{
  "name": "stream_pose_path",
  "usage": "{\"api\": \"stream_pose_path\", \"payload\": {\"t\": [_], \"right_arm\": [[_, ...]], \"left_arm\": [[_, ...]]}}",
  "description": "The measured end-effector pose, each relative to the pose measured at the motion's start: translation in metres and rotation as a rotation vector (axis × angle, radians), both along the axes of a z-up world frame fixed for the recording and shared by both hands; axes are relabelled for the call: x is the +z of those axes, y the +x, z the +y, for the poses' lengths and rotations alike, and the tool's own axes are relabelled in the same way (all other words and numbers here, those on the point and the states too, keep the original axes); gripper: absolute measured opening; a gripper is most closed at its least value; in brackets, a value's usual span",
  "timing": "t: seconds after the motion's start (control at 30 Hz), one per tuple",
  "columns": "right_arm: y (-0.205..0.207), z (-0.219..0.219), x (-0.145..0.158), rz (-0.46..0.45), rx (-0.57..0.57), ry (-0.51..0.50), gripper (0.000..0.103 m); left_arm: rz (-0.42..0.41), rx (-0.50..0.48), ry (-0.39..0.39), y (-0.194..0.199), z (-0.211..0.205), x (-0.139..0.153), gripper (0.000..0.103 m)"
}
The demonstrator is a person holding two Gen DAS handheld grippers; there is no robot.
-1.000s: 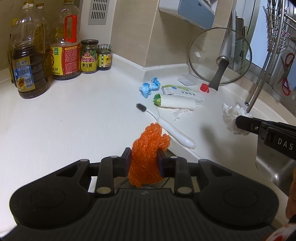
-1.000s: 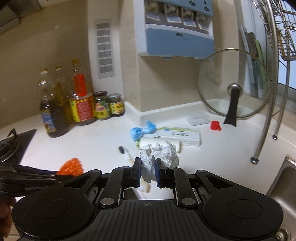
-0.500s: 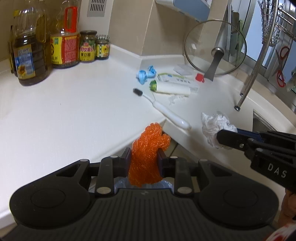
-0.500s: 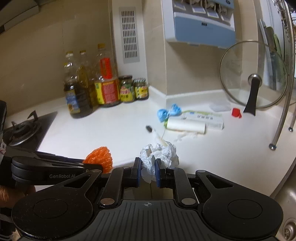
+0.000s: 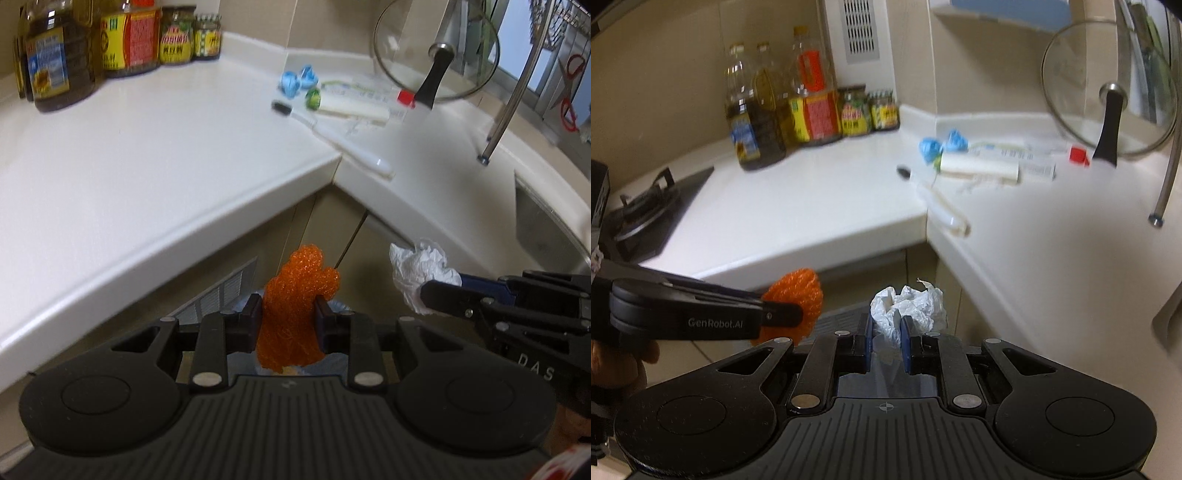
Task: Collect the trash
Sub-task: 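Carry the orange net and tissue down over the wastebasket, then open the left gripper to drop the orange net while the right gripper releases the tissue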
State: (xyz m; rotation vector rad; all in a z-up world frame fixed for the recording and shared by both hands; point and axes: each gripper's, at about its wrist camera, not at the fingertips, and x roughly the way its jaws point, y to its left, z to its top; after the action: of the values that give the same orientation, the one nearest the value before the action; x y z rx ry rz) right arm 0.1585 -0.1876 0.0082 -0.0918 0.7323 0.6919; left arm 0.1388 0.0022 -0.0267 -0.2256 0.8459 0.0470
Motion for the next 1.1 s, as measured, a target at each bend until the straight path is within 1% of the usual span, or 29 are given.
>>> {"api": "stream_pose_path", "payload": {"t": [0.37, 0.6, 0.87, 1.1], "right_arm": [[0.011, 0.007, -0.069, 0.132, 0.032, -0.055, 0.016], [0.027, 0.009, -0.119, 0.206, 0.030, -0.098, 0.016], [0.042, 0.007, -0.163, 0.266, 0.016, -0.116, 0.016], [0.055, 0.010, -0.186, 0.286, 0.012, -0.128, 0.016]], "left_arm": [[0.139, 0.024, -0.057, 0.003, 0.006, -0.074, 0.026], [0.211, 0.050, -0.074, 0.010, 0.013, -0.118, 0.026], [0.244, 0.081, -0.100, 0.025, 0.013, -0.154, 0.027], [0.253, 0.092, -0.106, 0.044, 0.009, -0.176, 0.028]]}}
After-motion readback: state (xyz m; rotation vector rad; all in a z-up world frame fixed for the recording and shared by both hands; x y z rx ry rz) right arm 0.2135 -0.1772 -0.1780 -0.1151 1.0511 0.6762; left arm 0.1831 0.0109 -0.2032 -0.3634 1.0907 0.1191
